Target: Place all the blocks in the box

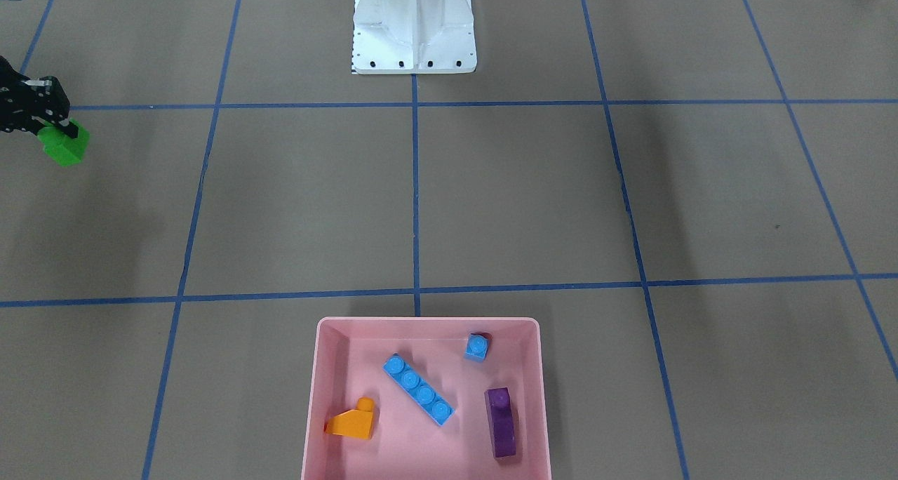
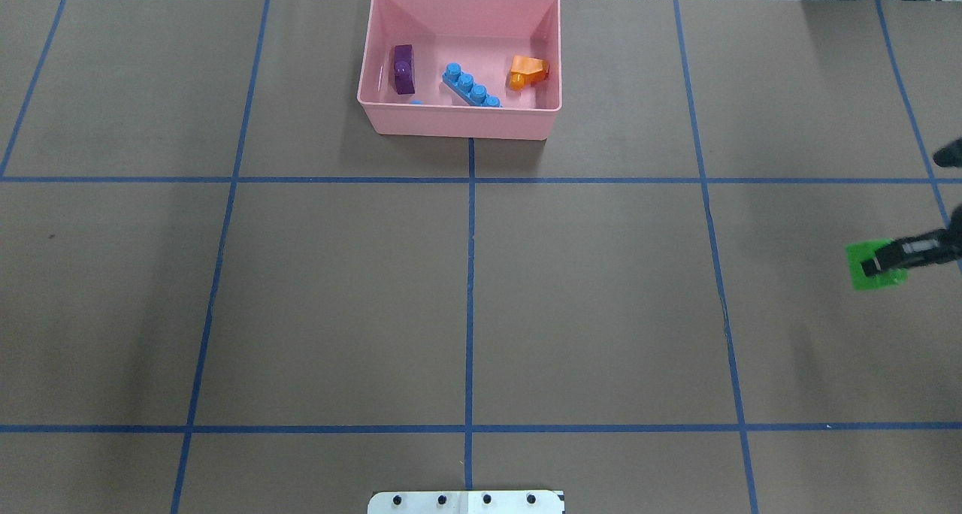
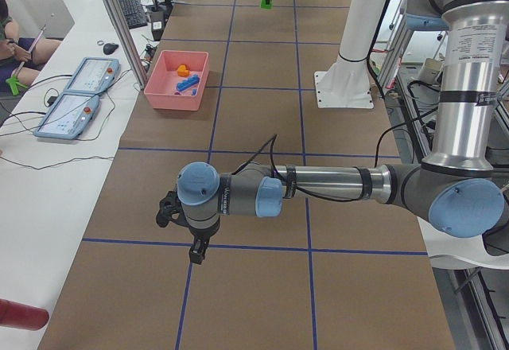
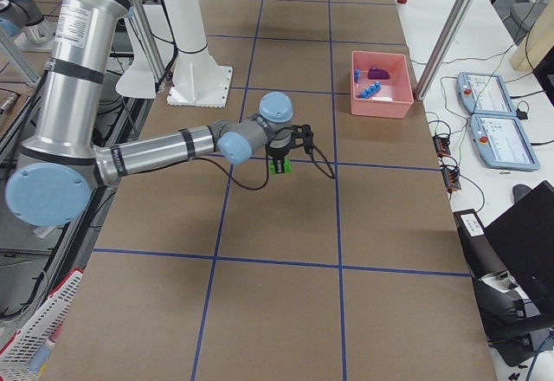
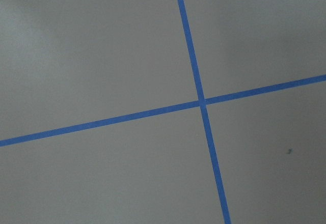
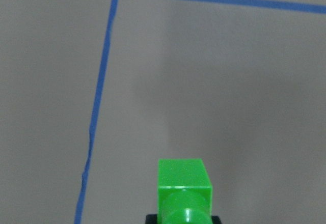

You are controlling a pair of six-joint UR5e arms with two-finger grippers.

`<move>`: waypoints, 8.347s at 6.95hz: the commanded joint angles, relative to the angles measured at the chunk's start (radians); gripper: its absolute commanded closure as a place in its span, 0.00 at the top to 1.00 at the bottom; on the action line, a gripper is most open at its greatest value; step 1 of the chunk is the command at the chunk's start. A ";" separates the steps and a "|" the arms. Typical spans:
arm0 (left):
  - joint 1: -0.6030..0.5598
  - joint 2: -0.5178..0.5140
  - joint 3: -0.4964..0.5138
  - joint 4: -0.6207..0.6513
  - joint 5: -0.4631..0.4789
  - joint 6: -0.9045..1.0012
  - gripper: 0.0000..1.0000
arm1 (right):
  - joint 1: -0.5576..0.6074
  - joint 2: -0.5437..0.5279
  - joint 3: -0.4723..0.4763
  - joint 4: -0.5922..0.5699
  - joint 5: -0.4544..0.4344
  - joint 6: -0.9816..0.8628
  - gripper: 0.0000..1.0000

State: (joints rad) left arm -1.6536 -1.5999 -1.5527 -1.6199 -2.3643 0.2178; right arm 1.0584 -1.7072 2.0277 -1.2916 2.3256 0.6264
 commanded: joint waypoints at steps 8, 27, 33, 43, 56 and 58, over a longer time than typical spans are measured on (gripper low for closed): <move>0.000 0.012 0.003 -0.006 -0.007 0.000 1.00 | -0.127 1.416 -1.142 -0.298 -0.254 -0.273 0.00; 0.000 0.012 -0.032 -0.011 -0.003 -0.108 1.00 | -0.045 1.038 -0.762 -0.304 -0.135 -0.178 1.00; 0.005 0.012 -0.059 -0.005 -0.006 -0.133 1.00 | 0.249 0.139 -0.169 -0.287 -0.134 -0.628 1.00; 0.003 0.123 -0.191 0.043 -0.024 -0.118 1.00 | 0.454 -0.307 -0.135 -0.126 -0.031 -0.683 1.00; 0.001 0.153 -0.190 0.037 -0.015 -0.120 1.00 | 0.454 -0.299 -0.132 -0.127 -0.012 -0.680 1.00; 0.000 0.153 -0.191 0.035 -0.015 -0.120 1.00 | 0.454 -0.299 -0.135 -0.127 -0.012 -0.680 1.00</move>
State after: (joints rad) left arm -1.6526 -1.4468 -1.7436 -1.5842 -2.3792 0.0982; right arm 1.5125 -2.0064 1.8945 -1.4189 2.3130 -0.0537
